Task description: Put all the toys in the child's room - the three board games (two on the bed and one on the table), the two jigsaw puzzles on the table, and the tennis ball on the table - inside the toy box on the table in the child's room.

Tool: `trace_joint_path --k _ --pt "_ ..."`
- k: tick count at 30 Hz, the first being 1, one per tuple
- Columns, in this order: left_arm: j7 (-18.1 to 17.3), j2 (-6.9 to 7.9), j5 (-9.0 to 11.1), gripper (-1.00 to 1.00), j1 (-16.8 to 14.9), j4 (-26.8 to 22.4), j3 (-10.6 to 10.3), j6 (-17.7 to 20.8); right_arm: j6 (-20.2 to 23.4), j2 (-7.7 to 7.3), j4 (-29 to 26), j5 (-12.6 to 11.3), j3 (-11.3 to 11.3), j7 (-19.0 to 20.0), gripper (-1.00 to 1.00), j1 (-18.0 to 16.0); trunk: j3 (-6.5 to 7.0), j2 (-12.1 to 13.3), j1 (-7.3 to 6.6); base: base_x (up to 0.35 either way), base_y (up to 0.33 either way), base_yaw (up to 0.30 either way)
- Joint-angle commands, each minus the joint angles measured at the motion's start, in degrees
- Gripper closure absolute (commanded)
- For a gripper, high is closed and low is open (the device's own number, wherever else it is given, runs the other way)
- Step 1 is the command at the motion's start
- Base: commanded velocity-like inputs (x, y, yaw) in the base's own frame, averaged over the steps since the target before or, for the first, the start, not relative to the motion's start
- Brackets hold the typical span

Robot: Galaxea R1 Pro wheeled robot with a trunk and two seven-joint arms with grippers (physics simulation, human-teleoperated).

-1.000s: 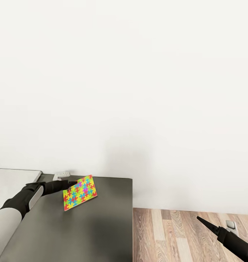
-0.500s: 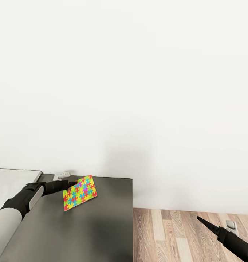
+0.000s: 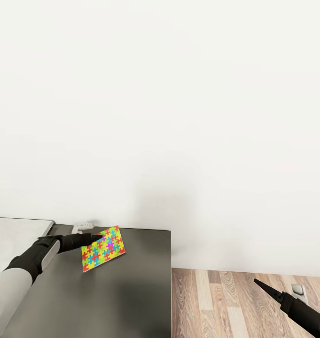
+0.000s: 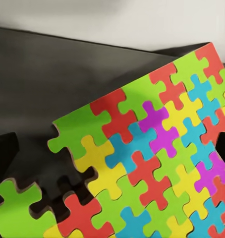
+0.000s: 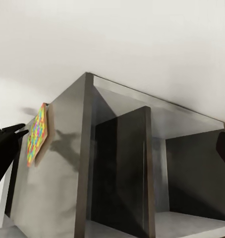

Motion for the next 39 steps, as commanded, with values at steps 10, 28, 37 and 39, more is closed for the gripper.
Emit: trace_joint_path --k 10,28,37,39 --pt "0.15 -0.46 -1.48 -1.00 -0.04 0.14 -0.31 -1.97 0.45 -0.01 -0.06 -0.30 0.00 0.05 -1.00 -0.03 -0.10 -0.10 0.03 0.000 0.000 0.000" --pt "0.11 -1.18 -2.90 -1.00 -0.04 2.04 -0.23 -4.14 0.45 -0.01 0.02 -0.30 -0.09 0.05 -1.00 -0.03 -0.10 -0.10 0.03 -0.020 -0.040 0.000" --pt "0.09 -1.19 -2.99 -1.00 -0.04 2.06 -0.27 -4.14 0.45 -0.01 0.11 -0.30 -0.09 0.05 -1.00 -0.03 -0.10 -0.10 0.03 -0.019 -0.037 0.000" --pt "0.06 -1.19 -2.99 -1.00 -0.04 2.06 -0.29 -4.17 0.45 -0.01 0.11 -0.30 -0.09 0.05 -1.00 -0.03 -0.10 -0.10 0.03 -0.023 -0.026 0.000"
